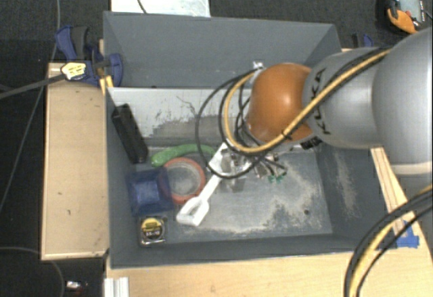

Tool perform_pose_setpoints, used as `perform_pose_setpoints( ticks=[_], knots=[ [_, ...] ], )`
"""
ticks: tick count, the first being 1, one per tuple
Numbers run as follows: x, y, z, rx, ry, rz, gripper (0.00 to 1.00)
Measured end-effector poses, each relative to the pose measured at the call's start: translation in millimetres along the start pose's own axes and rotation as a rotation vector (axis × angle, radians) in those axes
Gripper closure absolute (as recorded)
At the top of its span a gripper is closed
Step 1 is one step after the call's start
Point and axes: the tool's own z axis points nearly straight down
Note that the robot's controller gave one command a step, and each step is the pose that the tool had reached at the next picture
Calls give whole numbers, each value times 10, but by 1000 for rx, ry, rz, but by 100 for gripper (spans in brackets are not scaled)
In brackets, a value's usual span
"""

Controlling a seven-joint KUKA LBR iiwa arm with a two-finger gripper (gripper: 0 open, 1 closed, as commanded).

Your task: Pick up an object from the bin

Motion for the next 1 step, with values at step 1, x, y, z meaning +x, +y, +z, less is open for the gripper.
perform_pose_setpoints(
  ticks=[1],
  knots=[
    [1, 0, -1, 0, 0, 2, 100]
  ],
)
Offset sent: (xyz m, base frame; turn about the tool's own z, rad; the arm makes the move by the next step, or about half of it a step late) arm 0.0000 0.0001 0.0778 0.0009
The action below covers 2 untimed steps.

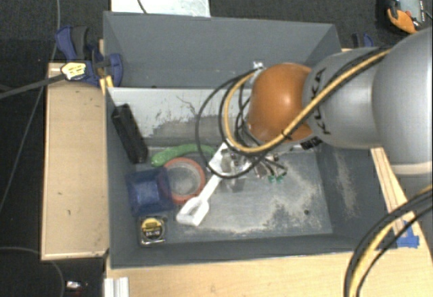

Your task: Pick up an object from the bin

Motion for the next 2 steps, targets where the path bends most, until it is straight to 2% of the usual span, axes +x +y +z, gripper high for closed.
perform_pose_setpoints(
  ticks=[1, 2],
  knots=[
    [30, 1, -243, 0, 10, 2, 100],
    [0, 1, -567, 0, -1, 5, 100]
  ],
)
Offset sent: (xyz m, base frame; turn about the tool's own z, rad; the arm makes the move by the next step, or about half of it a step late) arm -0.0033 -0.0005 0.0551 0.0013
